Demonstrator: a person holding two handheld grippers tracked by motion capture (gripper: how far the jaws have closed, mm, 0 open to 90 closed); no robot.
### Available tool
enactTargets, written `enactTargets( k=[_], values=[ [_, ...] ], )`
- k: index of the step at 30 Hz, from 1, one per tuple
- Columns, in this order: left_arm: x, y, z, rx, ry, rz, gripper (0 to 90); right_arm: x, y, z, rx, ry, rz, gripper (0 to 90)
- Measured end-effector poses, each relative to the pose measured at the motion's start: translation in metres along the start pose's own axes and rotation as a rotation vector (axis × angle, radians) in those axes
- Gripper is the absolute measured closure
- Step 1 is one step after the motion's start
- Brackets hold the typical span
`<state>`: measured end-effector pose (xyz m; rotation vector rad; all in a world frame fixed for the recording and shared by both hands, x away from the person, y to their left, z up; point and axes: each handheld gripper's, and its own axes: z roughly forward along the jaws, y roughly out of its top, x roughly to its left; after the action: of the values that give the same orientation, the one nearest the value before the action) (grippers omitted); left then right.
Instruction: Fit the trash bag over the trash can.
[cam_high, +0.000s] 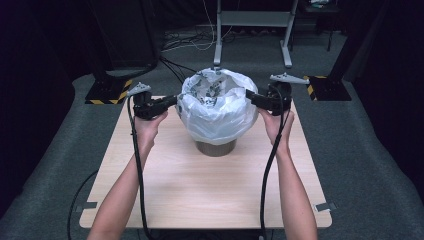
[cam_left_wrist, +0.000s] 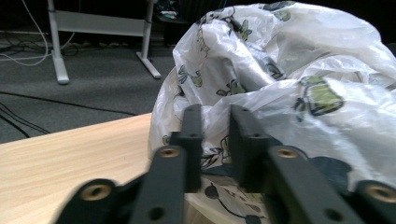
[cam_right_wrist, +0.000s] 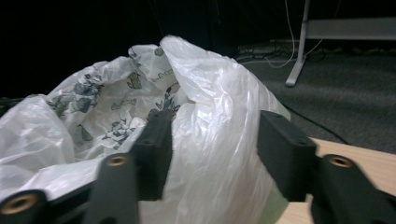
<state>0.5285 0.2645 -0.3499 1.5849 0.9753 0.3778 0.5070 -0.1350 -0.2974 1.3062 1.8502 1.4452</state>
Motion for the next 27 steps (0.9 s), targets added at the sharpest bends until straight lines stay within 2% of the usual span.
enactTargets(
  k=[2,7,12,17,27],
  values=[
    [-0.002,0.002,-0.006,-0.01,-0.003,-0.003,64.2,-0.001,-0.002,0.004,0.003,0.004,0.019,61.0],
    [-0.008,0.005,-0.013,-0.02,0.001,-0.012,49.4,0.004,-0.012,0.005,-0.022,-0.012,0.018,77.1],
    [-0.013,0.007,-0.016,-0.026,-0.002,-0.015,42.9,0.012,-0.016,0.0,-0.036,-0.024,-0.005,88.7],
    [-0.02,0.011,-0.016,-0.028,-0.015,-0.01,40.0,0.021,-0.023,-0.006,-0.047,-0.015,-0.024,90.0],
    [-0.027,0.024,-0.014,-0.04,-0.012,-0.016,37.1,0.045,-0.035,-0.018,-0.064,0.052,-0.053,90.0]
  ],
)
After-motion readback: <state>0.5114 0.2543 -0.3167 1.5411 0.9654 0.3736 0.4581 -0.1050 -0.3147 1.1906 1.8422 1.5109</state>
